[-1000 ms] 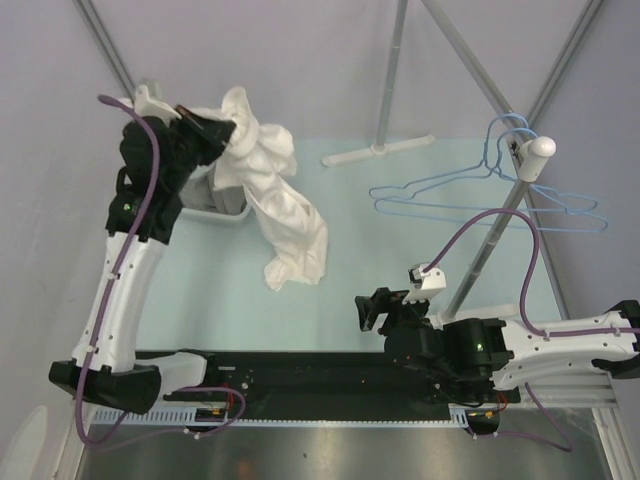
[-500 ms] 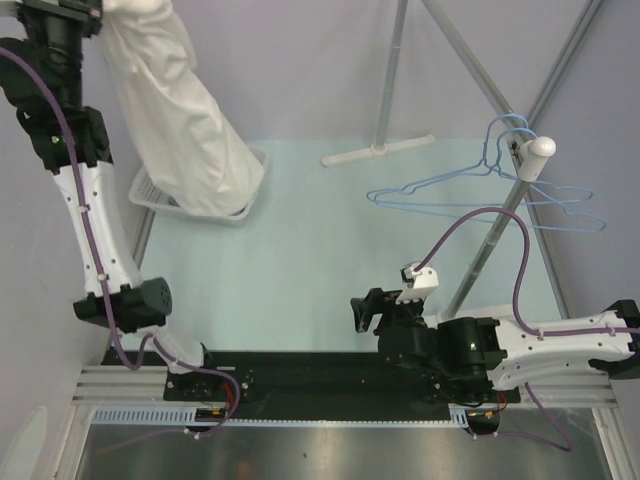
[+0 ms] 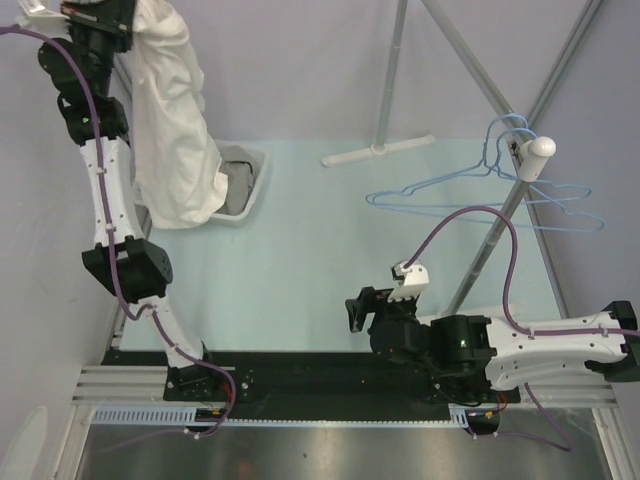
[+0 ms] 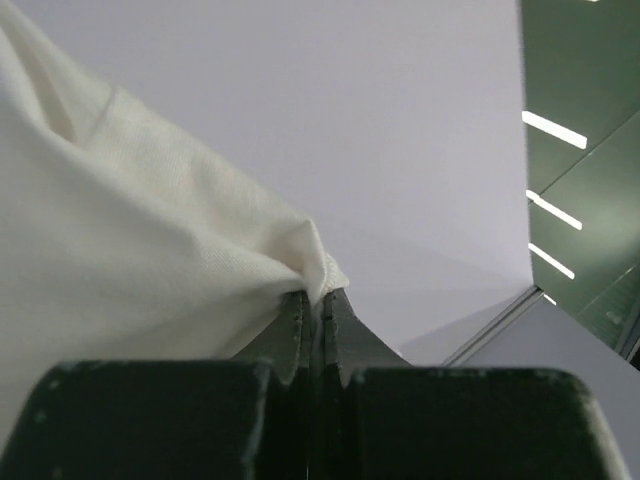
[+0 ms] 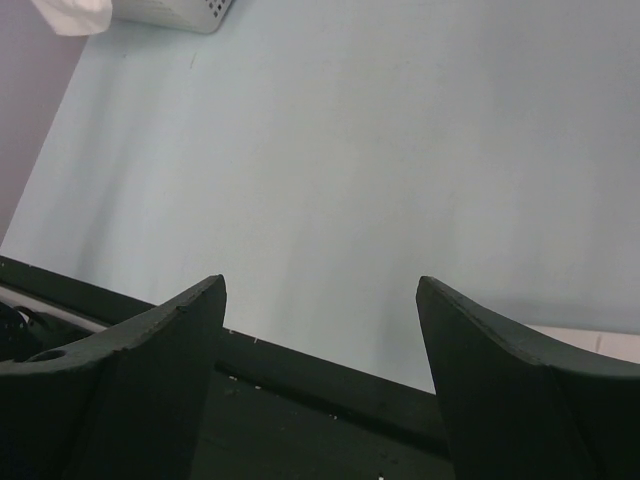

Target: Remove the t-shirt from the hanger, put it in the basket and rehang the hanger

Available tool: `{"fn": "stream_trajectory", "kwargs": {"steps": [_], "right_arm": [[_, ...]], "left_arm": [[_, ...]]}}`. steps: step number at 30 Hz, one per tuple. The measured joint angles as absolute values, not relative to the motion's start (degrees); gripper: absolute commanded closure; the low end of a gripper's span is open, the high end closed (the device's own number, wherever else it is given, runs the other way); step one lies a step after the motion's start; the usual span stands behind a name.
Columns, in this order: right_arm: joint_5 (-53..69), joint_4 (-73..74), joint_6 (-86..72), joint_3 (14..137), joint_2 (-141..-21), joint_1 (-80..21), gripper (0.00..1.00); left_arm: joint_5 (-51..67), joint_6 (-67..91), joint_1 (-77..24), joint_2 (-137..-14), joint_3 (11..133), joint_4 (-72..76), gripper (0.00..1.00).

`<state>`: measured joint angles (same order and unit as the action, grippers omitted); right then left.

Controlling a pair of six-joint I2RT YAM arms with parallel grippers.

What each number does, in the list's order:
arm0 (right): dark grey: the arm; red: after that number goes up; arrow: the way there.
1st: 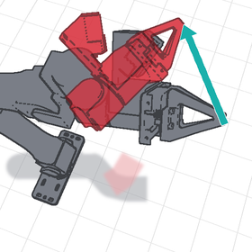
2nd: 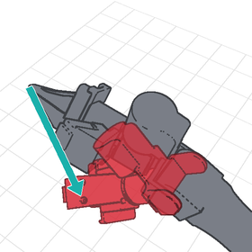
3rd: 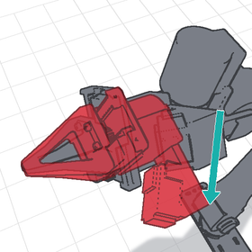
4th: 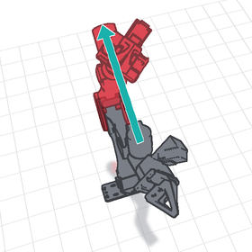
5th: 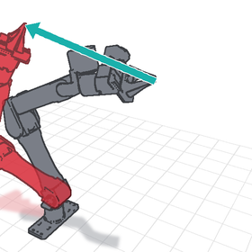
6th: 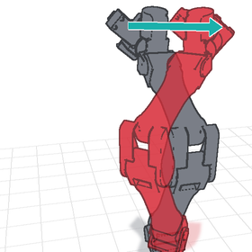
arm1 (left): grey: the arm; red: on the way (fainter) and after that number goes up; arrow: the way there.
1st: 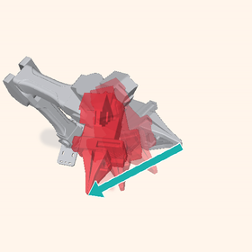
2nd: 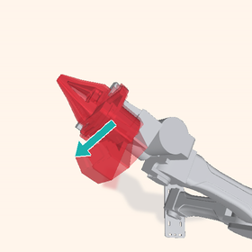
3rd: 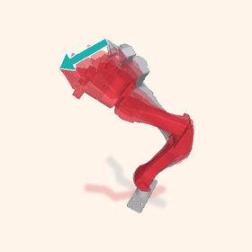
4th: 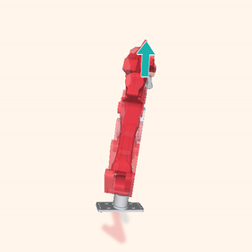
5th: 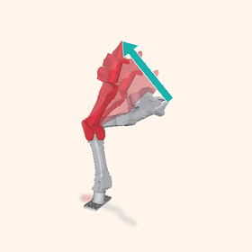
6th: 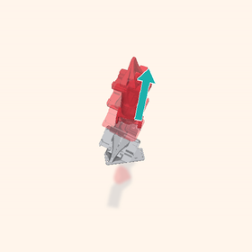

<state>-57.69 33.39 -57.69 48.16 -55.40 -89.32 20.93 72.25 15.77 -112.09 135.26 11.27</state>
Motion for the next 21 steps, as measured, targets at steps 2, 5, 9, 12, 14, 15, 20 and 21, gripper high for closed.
{"fn": "stream_trajectory", "kwargs": {"steps": [2, 5, 9, 12, 14, 15, 20, 21], "right_arm": [[-57.47, 32.95, -57.30, 48.16, -55.66, -89.06, 0.18], [-57.30, 32.14, -56.86, 48.16, -55.77, -89.01, 0.18], [-56.82, 31.31, -56.55, 48.16, -56.10, -88.86, 0.18], [-56.31, 31.03, -56.45, 48.16, -56.31, -88.77, 0.18], [-56.05, 30.96, -56.47, 48.16, -56.29, -88.77, 0.18], [-56.01, 30.98, -56.47, 48.16, -56.29, -88.77, 0.18], [-55.79, 30.65, -56.53, 48.10, -56.07, -88.77, 0.18], [-55.75, 30.50, -56.55, 48.07, -55.96, -88.77, 0.18]], "left_arm": [[23.16, 71.40, 14.79, -112.12, 132.16, 9.30, 1.00], [27.42, 69.08, 12.73, -112.20, 129.64, 3.75, 1.00], [30.26, 63.53, 9.82, -109.25, 122.85, -2.22, 1.00], [27.57, 58.11, 7.86, -101.36, 109.21, -7.81, 1.00], [24.27, 54.63, 7.01, -95.68, 100.92, -11.16, 1.00], [22.55, 53.17, 6.92, -93.19, 97.58, -12.01, 1.00], [16.40, 49.69, 7.66, -83.53, 83.74, -11.66, 1.00], [15.57, 49.63, 8.08, -81.65, 80.03, -10.63, 1.00]]}}
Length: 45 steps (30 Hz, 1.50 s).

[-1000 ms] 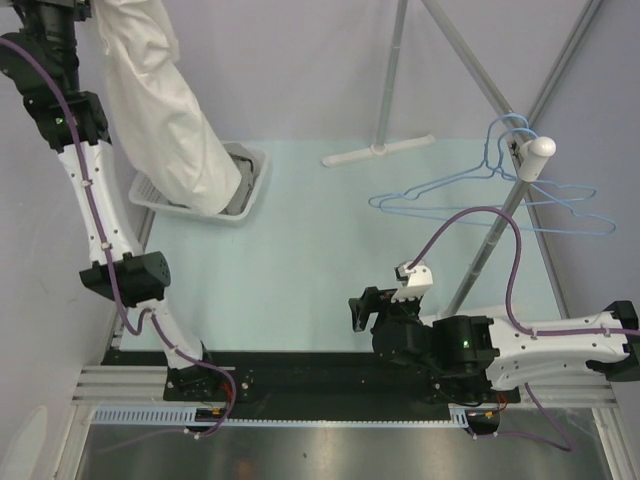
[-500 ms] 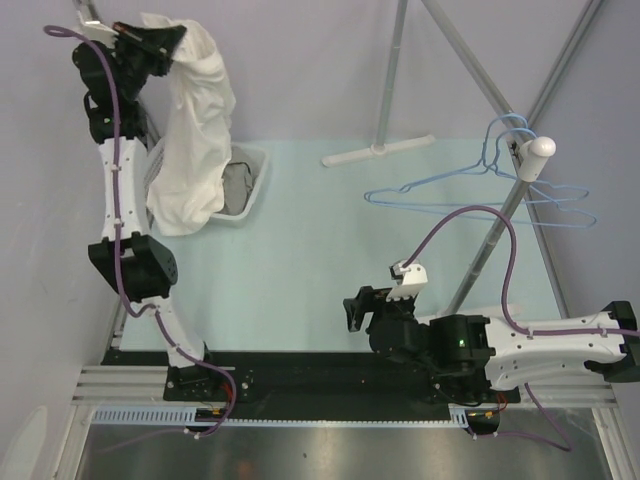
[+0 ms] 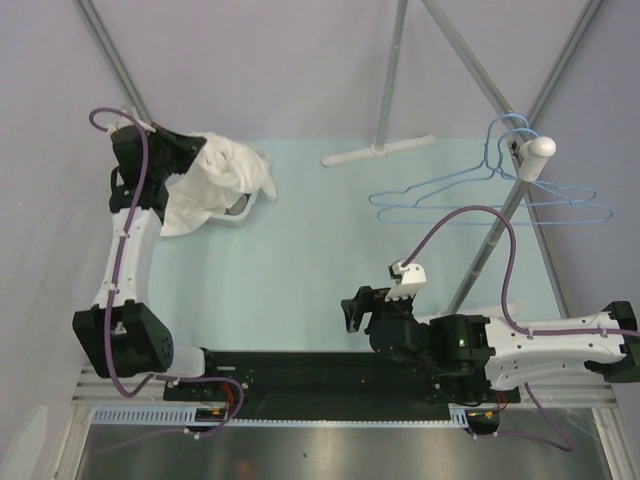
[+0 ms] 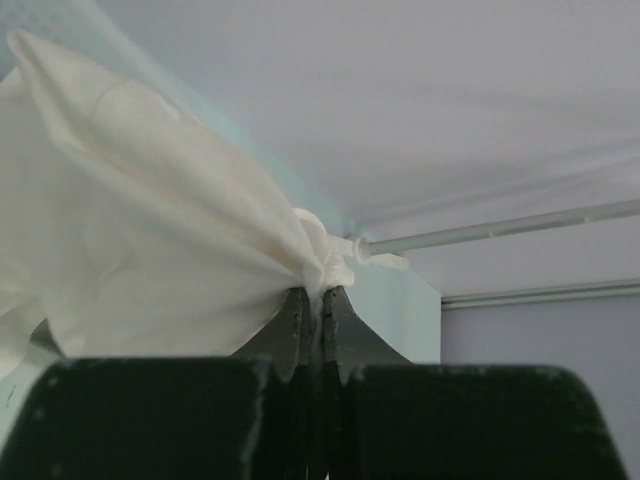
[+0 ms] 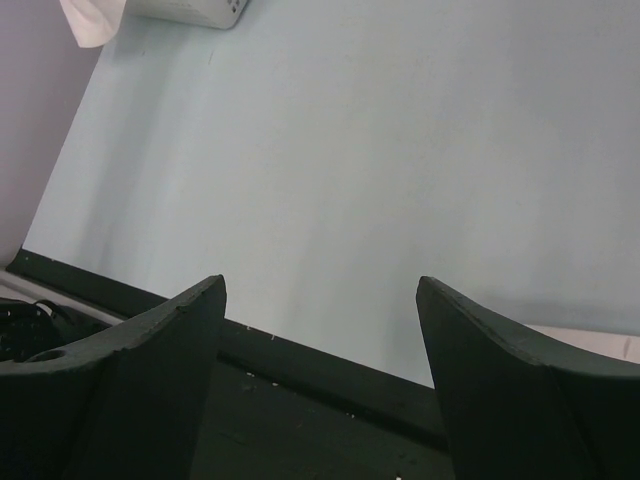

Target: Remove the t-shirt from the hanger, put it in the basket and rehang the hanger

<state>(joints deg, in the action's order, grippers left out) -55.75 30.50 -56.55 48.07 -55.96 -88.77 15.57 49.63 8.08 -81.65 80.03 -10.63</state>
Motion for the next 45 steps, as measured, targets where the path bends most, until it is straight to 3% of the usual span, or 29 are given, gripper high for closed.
{"fn": "stream_trajectory", "kwargs": {"steps": [6, 10, 16, 27, 37, 45], "right_arm": [[-55.57, 30.15, -56.77, 47.99, -55.27, -88.77, 0.18], [-55.57, 30.15, -56.82, 47.59, -54.63, -88.75, 0.18], [-55.35, 29.91, -56.66, 47.59, -54.52, -88.18, 0.18], [-53.87, 28.84, -55.66, 47.59, -55.88, -87.13, 0.18], [-52.29, 28.84, -55.42, 47.72, -57.21, -85.36, 0.18], [-50.41, 27.92, -55.18, 47.88, -59.40, -84.36, 0.18]], "left_arm": [[14.81, 53.15, 13.02, -78.76, 64.20, -5.04, 1.00], [16.91, 56.99, 17.41, -81.36, 60.93, -1.80, 1.00], [22.35, 70.04, 22.02, -84.36, 53.23, 15.99, 1.00], [19.84, 100.62, 22.81, -110.13, 55.72, 55.27, 1.00], [18.61, 96.75, 27.40, -114.34, 68.75, 54.35, 1.00], [20.32, 83.07, 27.73, -112.86, 70.63, 39.62, 1.00]]}}
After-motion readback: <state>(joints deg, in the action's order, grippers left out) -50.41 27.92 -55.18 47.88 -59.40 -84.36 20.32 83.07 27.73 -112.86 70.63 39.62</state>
